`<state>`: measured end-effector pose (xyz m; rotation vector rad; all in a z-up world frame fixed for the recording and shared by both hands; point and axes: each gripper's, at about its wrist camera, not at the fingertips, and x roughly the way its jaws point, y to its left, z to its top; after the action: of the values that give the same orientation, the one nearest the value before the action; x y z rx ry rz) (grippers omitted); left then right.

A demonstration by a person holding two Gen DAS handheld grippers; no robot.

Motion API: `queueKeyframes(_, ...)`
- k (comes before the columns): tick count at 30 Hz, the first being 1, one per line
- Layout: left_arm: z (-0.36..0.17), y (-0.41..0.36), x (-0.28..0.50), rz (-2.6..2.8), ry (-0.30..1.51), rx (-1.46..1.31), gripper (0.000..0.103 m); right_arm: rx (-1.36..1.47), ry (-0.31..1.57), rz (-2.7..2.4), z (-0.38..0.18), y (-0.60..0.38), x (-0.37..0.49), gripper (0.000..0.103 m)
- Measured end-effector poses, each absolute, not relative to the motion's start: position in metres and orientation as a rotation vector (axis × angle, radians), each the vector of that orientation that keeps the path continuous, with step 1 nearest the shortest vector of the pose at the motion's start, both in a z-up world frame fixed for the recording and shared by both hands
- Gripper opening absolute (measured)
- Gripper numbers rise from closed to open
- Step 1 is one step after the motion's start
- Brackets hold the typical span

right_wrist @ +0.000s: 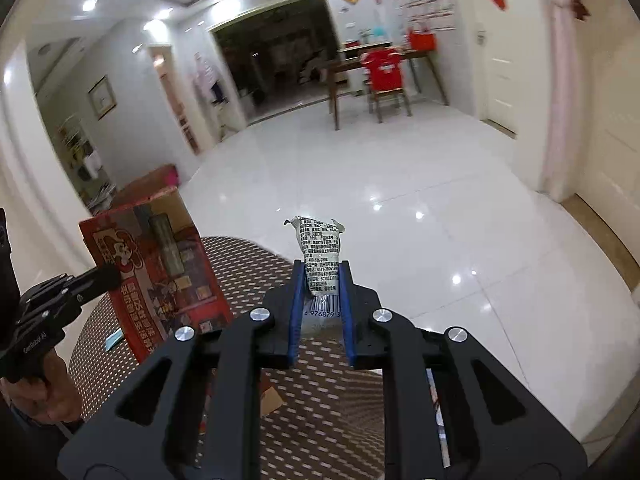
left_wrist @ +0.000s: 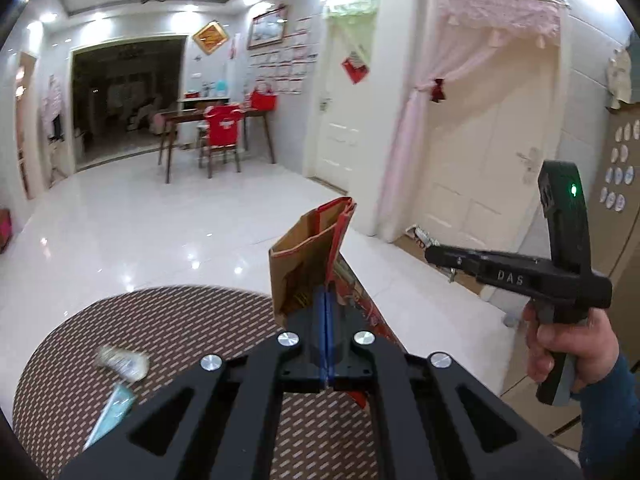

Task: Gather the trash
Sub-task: 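Carry the red box and foil packet over the wastebasket with both tools, then open both tools to drop the red box and packet into the wastebasket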

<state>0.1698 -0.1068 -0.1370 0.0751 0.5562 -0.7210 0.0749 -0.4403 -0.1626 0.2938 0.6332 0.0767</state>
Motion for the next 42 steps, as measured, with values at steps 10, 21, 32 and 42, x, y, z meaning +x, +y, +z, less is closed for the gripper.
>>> queueKeyframes(10,-0.148,-0.220,0.180,-0.870,0.627,0.125,0.000,0.396,0.625,-0.103,-0.179,-0.532,0.033,0.017)
queueKeyframes(21,-0.231,-0.330,0.207,-0.859,0.866,0.310,0.000,0.504,0.728,-0.191,-0.242,-0.593,0.027,0.017)
queueKeyframes(32,-0.302,-0.403,0.232,-0.806,1.015,0.507,0.002,0.596,0.848,-0.212,-0.303,-0.622,0.046,0.017)
queueKeyframes(42,-0.313,-0.404,0.253,-0.750,1.063,0.485,0.084,0.735,0.974,-0.223,-0.365,-0.636,0.066,0.085)
